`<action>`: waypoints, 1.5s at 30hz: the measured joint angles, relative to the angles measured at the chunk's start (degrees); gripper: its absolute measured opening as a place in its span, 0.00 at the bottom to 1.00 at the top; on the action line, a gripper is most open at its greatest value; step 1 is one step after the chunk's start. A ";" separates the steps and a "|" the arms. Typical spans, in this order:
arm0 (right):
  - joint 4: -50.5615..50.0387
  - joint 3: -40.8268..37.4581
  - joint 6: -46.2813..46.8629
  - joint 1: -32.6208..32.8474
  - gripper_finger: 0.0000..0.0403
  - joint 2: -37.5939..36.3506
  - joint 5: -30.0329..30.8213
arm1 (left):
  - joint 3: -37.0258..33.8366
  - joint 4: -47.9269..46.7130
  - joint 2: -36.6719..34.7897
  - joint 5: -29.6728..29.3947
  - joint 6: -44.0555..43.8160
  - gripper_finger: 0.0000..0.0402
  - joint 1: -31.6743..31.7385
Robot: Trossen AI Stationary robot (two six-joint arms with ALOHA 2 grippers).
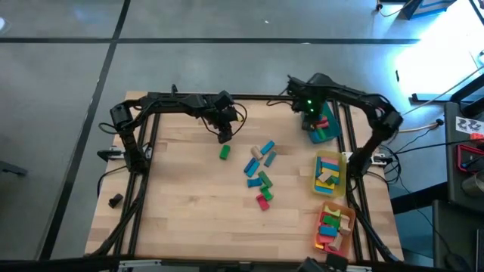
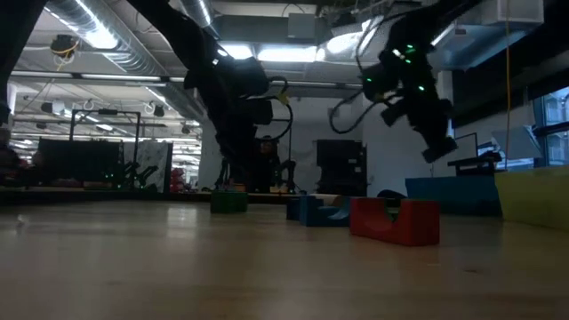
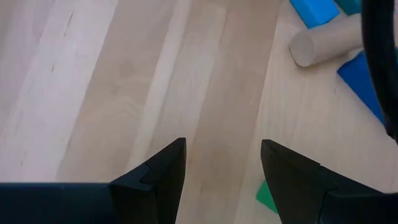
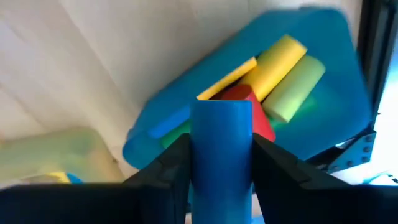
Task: Sort blocks by size
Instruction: Put the blue cylindrical block into the blue bin, then put the green arch block into the orange bin
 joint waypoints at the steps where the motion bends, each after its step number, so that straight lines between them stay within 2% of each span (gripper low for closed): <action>1: 1.48 -2.05 -0.01 -0.63 0.33 -1.10 0.00 | 0.00 0.00 0.00 0.01 -0.91 0.48 -0.09; 8: 7.63 -12.03 -0.01 -3.32 0.41 -3.90 0.66 | 0.00 -0.03 0.00 -0.07 -4.26 0.48 -1.57; 13: 9.36 -16.27 -0.02 -3.17 0.40 -3.83 6.37 | 0.00 -0.18 -0.08 -0.07 -4.38 0.48 -2.78; 17: 8.79 -17.59 -0.03 -3.17 0.41 -3.83 5.95 | 0.00 -3.04 -2.14 -0.17 -8.69 0.48 -3.23; 22: 8.54 -17.60 0.05 -3.15 0.41 -3.83 5.95 | 0.04 -8.37 -5.69 -1.32 -18.10 0.48 -3.90; 29: 6.63 -17.62 -0.01 -3.15 0.41 -4.45 5.92 | 0.04 -14.47 -6.05 -1.33 -25.73 0.48 -6.85; 39: 5.91 -17.60 -0.87 -3.15 0.41 -19.51 3.04 | 0.02 -16.77 -6.01 -1.31 -25.04 0.48 -10.15; 41: 5.93 -17.60 0.45 -3.15 0.41 -22.75 0.48 | 0.02 -16.73 -6.00 -1.33 -26.08 0.48 -10.34; 45: 6.12 -17.60 2.93 -3.09 0.41 -28.70 -8.65 | 0.02 -16.65 -5.98 -3.16 -23.74 0.48 -10.65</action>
